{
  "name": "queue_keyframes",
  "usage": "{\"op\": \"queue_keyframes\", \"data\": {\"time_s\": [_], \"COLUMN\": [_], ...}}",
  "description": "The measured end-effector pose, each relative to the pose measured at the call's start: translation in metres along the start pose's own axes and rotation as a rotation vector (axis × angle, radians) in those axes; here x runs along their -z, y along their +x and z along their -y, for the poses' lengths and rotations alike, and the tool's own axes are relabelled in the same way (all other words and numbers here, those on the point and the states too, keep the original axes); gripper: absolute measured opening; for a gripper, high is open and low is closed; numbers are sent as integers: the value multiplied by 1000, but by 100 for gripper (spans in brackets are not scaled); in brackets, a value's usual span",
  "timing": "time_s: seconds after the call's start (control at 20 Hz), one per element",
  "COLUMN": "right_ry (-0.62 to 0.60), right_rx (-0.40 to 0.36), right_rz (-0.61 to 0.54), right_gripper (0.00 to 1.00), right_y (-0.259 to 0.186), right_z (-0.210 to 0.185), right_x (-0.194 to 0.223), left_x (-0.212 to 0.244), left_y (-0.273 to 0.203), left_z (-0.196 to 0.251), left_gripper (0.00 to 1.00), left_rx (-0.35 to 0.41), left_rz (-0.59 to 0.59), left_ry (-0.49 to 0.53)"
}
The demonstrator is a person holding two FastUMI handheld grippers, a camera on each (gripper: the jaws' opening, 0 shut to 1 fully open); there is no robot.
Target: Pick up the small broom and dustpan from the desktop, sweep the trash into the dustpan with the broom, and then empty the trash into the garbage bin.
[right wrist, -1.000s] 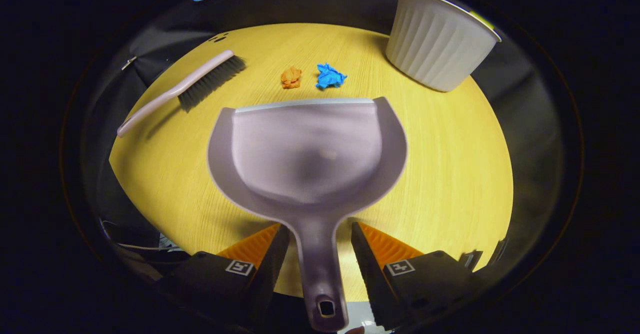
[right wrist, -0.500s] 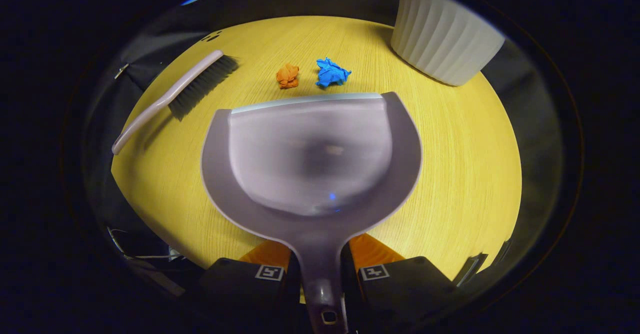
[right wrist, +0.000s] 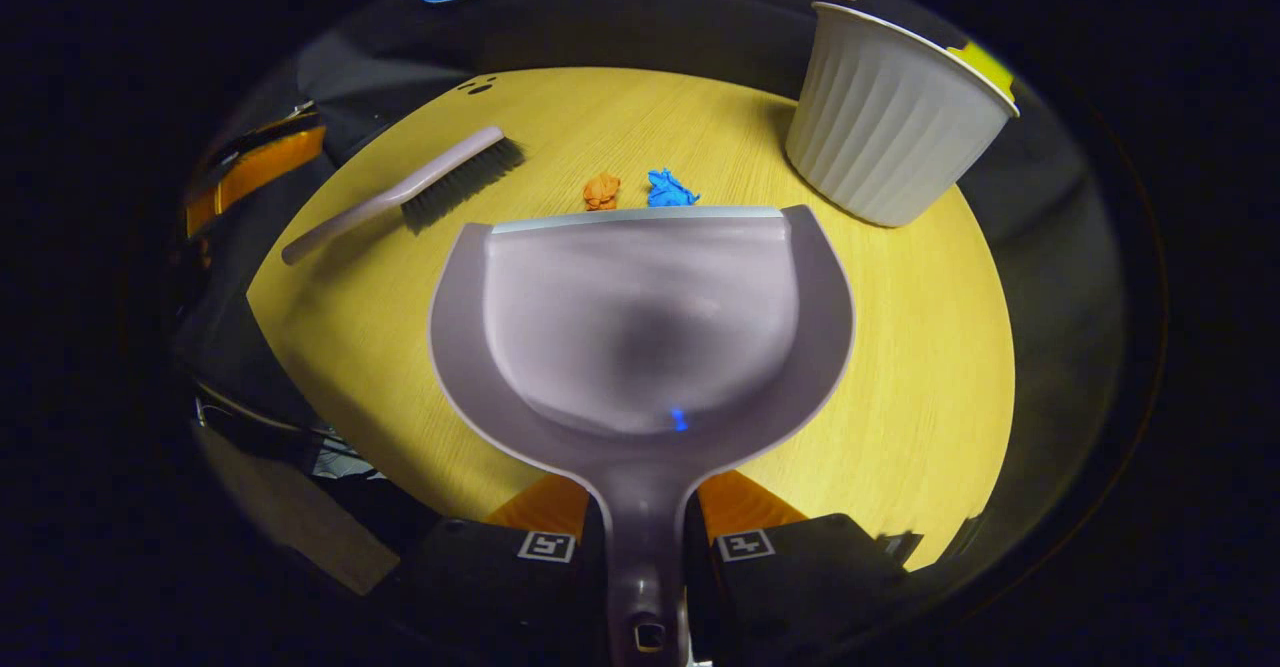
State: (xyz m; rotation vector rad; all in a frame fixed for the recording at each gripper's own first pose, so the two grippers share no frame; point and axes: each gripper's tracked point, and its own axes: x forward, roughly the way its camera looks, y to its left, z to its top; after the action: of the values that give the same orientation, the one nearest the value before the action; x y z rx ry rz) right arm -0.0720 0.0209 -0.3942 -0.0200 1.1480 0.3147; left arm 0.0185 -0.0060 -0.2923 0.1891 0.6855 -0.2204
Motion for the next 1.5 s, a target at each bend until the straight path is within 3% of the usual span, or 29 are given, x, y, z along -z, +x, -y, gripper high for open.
{"op": "queue_keyframes", "data": {"time_s": [0.1, 0.15, 0.25, 0.3, 0.35, 0.4, 0.45, 0.7, 0.8, 1.05, 1.1, 1.2, 1.3, 1.45, 1.5], "right_ry": [-4, -5, 7, 15, 22, 27, 30, 41, 35, 29, 26, 7, -38, -79, -83], "right_rx": [10, 17, 20, 21, 23, 26, 28, 32, 31, 3, -7, -54, -78, -105, -104], "right_rz": [4, 5, 3, 3, 2, 3, 3, -2, -8, -30, -39, -113, -173, -243, -256], "right_gripper": [36, 32, 34, 36, 36, 36, 32, 36, 36, 36, 41, 36, 36, 41, 32], "right_y": [-7, -7, -9, -11, -11, -11, -12, -13, -12, -14, -15, -10, -9, -10, -8], "right_z": [6, 10, 14, 17, 19, 21, 23, 27, 29, 25, 24, 19, 19, 18, 19], "right_x": [4, 5, 7, 6, 6, 5, 5, 4, 5, 4, 5, 13, 18, 24, 25], "left_x": [24, 33, 46, 53, 64, 74, 84, 111, 107, 104, 101, 75, 36, 5, 0], "left_y": [20, 26, 44, 50, 55, 62, 67, 90, 96, 103, 104, 106, 114, 137, 145], "left_z": [5, 2, -1, -2, -3, -5, -2, 2, 6, 10, 6, -6, 0, 12, 17], "left_gripper": [81, 79, 74, 74, 81, 74, 74, 72, 70, 31, 30, 28, 27, 27, 27], "left_rx": [47, 47, 45, 43, 40, 36, 40, 65, 76, 93, 70, 4, 20, 60, 73], "left_rz": [-88, -122, -176, -209, -248, -287, -321, -429, -424, -432, -433, -365, -285, -290, -296], "left_ry": [11, 6, -20, -24, -21, -16, -16, -35, -28, 20, 45, 97, 90, 115, 132]}}
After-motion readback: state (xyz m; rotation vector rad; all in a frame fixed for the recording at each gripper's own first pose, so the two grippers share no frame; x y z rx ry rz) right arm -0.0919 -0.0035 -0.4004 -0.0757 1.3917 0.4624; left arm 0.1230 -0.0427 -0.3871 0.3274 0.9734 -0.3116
